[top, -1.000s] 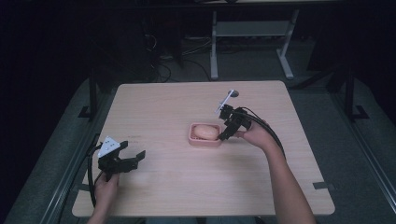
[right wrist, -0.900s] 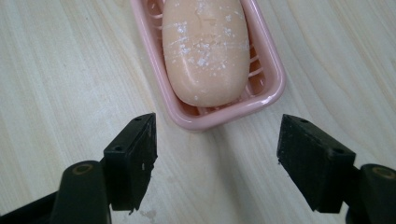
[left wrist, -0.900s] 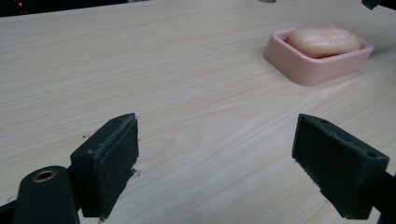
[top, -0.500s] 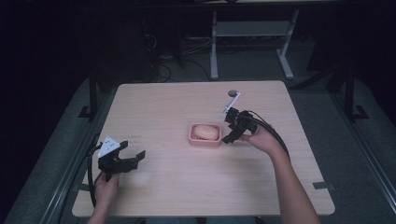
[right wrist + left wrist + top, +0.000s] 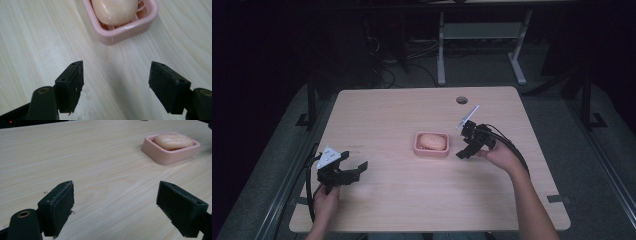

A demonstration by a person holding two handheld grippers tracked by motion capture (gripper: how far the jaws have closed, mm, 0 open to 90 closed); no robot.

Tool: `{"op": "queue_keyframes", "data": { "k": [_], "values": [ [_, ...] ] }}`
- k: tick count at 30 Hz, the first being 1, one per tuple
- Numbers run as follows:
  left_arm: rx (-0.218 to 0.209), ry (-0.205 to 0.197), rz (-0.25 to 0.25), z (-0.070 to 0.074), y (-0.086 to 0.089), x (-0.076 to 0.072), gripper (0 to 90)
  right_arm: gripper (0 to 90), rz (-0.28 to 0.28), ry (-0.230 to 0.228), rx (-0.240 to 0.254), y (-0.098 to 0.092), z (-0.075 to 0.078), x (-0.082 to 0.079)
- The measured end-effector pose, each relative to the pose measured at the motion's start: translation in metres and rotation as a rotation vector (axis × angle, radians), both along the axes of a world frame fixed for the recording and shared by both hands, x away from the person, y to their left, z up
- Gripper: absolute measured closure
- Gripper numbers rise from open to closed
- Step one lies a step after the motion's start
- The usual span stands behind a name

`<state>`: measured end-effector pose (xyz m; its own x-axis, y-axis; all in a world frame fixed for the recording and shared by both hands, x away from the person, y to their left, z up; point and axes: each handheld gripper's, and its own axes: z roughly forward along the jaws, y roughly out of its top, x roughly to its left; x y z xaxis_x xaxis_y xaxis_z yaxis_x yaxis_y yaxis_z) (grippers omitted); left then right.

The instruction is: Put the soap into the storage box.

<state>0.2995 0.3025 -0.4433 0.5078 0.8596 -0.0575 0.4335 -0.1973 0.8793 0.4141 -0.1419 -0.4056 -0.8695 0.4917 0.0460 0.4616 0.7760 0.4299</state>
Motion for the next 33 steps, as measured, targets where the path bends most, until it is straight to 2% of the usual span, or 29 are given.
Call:
{"op": "queue_keyframes", "data": {
  "k": [3,7,12,17,20,22,29,33],
  "values": [
    [0.0,0.001,0.001,0.0,0.0,0.0,14.2,27.3,-0.009,0.014,-0.01,-0.005,-0.002,-0.002],
    [0.0,0.0,0.001,0.0,0.0,0.0,14.3,27.5,-0.022,0.008,0.014,-0.012,-0.003,-0.006],
    [0.001,0.001,0.0,0.0,0.0,0.0,14.3,27.5,-0.028,0.013,0.008,-0.019,-0.007,-0.012],
    [0.003,0.002,-0.002,0.0,0.0,0.0,14.3,27.7,-0.038,0.001,0.026,-0.026,-0.009,-0.019],
    [0.004,0.002,-0.003,-0.001,-0.001,0.0,14.3,27.2,-0.044,0.012,0.024,-0.029,-0.01,-0.023],
    [0.002,0.002,-0.002,-0.001,-0.001,0.0,14.3,27.6,-0.041,-0.006,0.032,-0.031,-0.01,-0.026],
    [0.001,0.004,-0.001,-0.001,-0.001,0.0,14.3,27.5,-0.057,0.003,0.045,-0.04,-0.012,-0.034],
    [0.006,0.005,-0.002,-0.001,-0.001,0.0,14.3,27.7,-0.059,-0.012,0.057,-0.043,-0.011,-0.04]
  ]
}}
